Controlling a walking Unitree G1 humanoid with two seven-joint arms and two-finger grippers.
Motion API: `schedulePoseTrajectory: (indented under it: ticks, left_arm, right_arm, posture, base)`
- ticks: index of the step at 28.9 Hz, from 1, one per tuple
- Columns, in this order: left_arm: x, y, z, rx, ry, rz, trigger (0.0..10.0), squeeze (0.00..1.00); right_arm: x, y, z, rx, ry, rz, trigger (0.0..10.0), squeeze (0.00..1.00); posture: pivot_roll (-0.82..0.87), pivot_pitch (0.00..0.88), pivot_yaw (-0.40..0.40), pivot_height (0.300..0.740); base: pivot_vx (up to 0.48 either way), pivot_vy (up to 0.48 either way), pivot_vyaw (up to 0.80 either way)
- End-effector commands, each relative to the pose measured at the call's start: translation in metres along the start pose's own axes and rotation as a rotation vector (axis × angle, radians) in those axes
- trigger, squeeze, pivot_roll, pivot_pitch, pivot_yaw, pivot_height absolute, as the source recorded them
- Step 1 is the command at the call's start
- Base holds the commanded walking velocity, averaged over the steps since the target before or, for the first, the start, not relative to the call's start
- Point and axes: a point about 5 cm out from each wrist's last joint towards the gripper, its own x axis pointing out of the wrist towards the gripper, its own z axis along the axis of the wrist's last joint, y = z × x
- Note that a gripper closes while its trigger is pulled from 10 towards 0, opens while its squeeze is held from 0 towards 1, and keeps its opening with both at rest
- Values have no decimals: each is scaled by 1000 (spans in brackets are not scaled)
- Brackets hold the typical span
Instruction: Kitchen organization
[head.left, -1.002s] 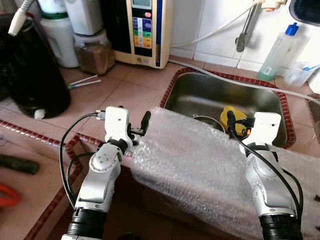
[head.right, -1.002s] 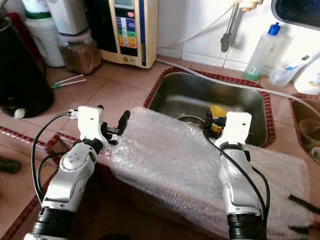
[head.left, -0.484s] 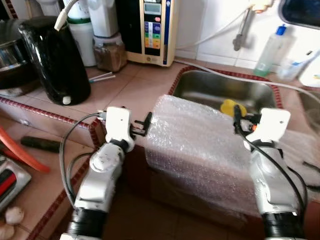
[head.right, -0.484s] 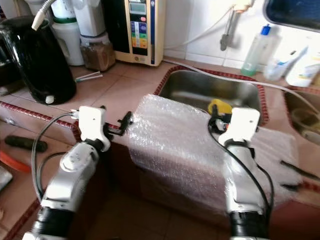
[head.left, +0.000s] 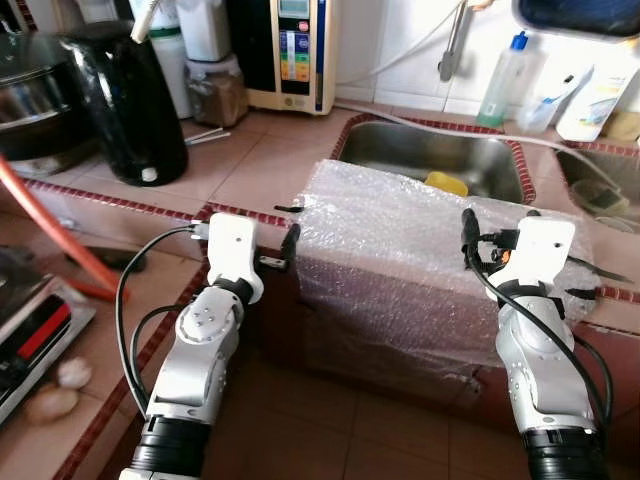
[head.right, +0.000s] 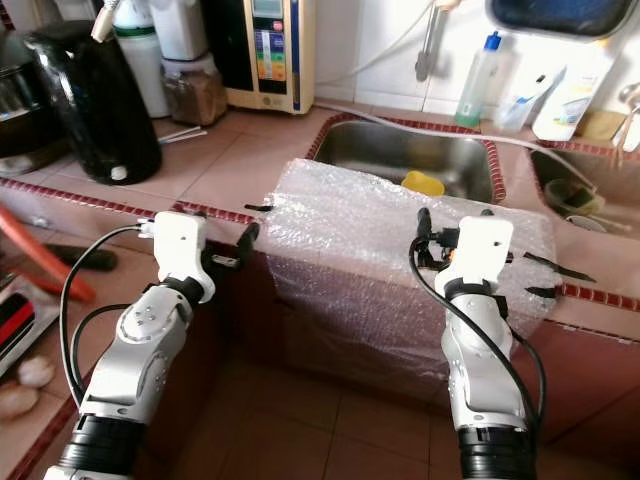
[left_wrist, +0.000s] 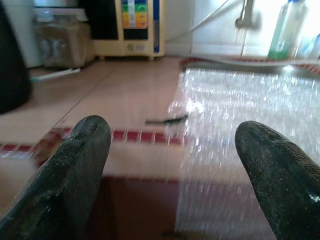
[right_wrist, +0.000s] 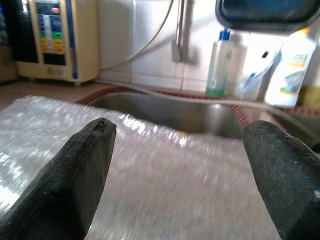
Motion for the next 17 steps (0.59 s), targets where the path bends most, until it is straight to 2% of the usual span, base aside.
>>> schedulePoseTrajectory:
  ticks: [1, 15, 17]
  left_arm:
    - [1, -5, 1, -4, 2, -23, 10000, 0]
    - [0, -6, -3, -15, 19, -29, 10000, 0]
    - [0, -6, -3, -16, 20, -29, 10000, 0]
  right_arm:
    - [-2, -1, -2, -4, 9, -3, 10000, 0]
    - [-3, -2, -8, -3, 38, -19, 10000, 0]
    - [-3, -2, -8, 1, 41, -20, 10000, 0]
  posture:
    - [-8, 0, 14, 740]
    - [-11, 0, 14, 740]
    - [-13, 0, 14, 740]
  base:
    - [-270, 0, 0]
    - [-262, 0, 0]
    - [0, 0, 0]
